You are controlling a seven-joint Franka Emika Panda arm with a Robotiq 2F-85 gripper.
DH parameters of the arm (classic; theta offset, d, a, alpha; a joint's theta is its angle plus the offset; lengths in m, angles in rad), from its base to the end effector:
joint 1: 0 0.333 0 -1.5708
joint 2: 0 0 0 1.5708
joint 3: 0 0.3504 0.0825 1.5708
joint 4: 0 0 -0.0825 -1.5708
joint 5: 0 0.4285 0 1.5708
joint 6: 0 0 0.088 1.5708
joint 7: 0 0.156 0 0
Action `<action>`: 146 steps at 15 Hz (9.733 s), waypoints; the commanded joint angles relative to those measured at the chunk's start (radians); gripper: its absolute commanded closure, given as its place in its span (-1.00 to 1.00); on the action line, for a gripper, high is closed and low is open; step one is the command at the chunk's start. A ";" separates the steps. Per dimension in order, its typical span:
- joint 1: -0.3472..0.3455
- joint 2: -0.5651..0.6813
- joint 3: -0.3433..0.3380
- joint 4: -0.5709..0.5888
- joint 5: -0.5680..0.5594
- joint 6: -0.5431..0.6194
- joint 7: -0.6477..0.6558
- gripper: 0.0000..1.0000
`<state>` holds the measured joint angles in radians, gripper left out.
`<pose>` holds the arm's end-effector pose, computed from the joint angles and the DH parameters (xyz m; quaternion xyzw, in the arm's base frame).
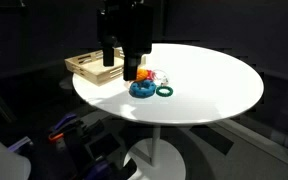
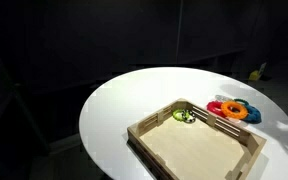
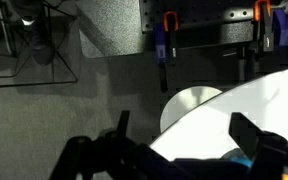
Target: Put the white and black ring on the other rings
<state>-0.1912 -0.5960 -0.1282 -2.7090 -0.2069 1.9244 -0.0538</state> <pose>0.3175 -0.1234 0.3482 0.9913 -0.0727 -0.1025 0.0401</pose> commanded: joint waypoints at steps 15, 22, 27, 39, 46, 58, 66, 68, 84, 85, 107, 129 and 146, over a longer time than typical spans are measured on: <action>0.076 0.039 0.055 0.076 0.072 0.021 0.073 -1.00; 0.156 0.152 0.116 0.201 0.212 0.039 0.152 -1.00; 0.208 0.255 0.167 0.279 0.315 0.067 0.206 -1.00; 0.261 0.415 0.278 0.339 0.191 0.205 0.363 -1.00; 0.257 0.423 0.279 0.347 0.172 0.208 0.381 -1.00; 0.316 0.531 0.312 0.451 0.180 0.297 0.391 -1.00; 0.382 0.714 0.321 0.574 0.126 0.331 0.434 -1.00; 0.400 0.755 0.314 0.581 0.092 0.365 0.452 -1.00; 0.439 0.855 0.298 0.570 0.079 0.469 0.454 -1.00; 0.443 0.866 0.298 0.572 0.080 0.481 0.451 -1.00; 0.497 0.963 0.233 0.592 0.062 0.624 0.457 -0.92; 0.464 0.823 0.286 0.596 0.192 0.600 0.361 0.88; 0.313 0.599 0.182 0.448 0.097 0.367 0.399 0.87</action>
<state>0.1520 0.0729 0.0636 -2.1898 -0.1023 2.3168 0.3395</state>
